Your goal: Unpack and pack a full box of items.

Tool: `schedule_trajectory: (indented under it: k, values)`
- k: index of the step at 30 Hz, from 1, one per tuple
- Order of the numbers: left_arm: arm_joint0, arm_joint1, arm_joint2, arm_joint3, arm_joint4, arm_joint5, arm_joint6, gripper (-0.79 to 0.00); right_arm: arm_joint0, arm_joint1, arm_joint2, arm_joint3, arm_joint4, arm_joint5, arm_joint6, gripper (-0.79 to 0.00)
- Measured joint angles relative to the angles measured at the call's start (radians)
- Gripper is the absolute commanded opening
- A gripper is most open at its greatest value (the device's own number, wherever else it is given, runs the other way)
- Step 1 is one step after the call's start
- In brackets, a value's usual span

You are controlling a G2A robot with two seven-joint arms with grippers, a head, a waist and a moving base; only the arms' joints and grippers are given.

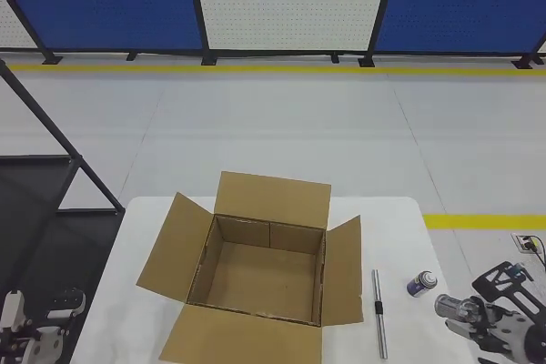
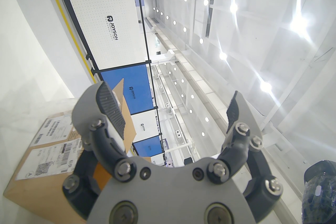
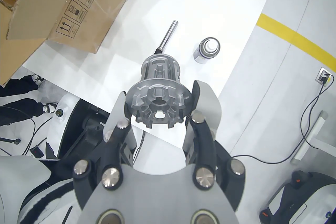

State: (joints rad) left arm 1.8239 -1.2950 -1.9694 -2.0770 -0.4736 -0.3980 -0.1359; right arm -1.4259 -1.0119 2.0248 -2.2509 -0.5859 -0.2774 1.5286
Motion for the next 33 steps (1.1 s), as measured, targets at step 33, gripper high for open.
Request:
schedule_trajectory:
  k: [33]
  values:
    - [0.000, 0.000, 0.000, 0.000, 0.000, 0.000, 0.000, 0.000, 0.380, 0.105, -0.710, 0.492, -0.372, 0.395, 0.007, -0.785]
